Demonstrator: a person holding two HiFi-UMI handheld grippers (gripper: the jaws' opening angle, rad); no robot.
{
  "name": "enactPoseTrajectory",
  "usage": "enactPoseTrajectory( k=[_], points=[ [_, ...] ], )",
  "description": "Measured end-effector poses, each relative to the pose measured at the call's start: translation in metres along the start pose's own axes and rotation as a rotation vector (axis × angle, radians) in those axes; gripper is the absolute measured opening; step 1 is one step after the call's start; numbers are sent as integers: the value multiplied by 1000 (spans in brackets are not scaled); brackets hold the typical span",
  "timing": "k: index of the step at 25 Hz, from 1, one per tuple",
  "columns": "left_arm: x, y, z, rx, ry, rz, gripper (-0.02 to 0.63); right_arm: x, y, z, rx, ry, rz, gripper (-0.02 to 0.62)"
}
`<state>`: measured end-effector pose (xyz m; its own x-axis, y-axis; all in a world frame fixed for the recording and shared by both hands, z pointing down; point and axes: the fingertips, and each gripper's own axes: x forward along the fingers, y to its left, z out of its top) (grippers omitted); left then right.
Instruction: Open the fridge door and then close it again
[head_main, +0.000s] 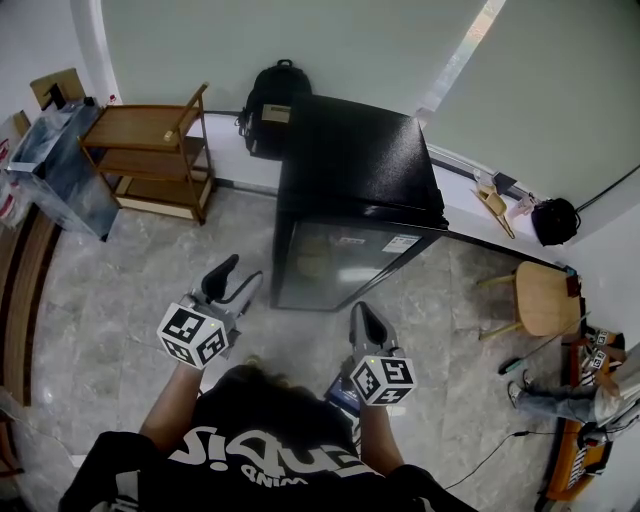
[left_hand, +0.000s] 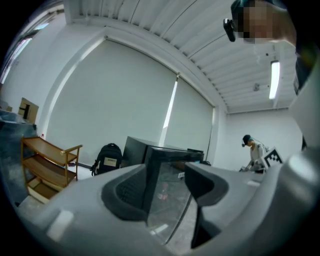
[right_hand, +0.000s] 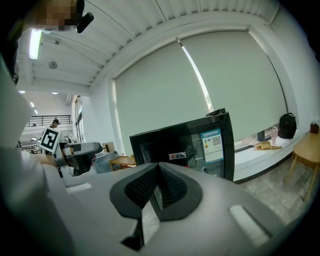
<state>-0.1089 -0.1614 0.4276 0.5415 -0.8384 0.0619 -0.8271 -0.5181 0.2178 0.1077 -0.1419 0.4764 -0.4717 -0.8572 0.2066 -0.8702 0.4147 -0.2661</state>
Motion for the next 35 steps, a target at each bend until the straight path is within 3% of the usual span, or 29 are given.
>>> enactPoseTrajectory(
  k=[3, 35],
  points=[
    [7, 2, -4, -7, 8, -23, 273, 4, -1, 1, -2, 1, -1, -3],
    [138, 52, -42, 54, 120, -117, 273, 6, -26, 3, 11, -2, -122, -3]
  ],
)
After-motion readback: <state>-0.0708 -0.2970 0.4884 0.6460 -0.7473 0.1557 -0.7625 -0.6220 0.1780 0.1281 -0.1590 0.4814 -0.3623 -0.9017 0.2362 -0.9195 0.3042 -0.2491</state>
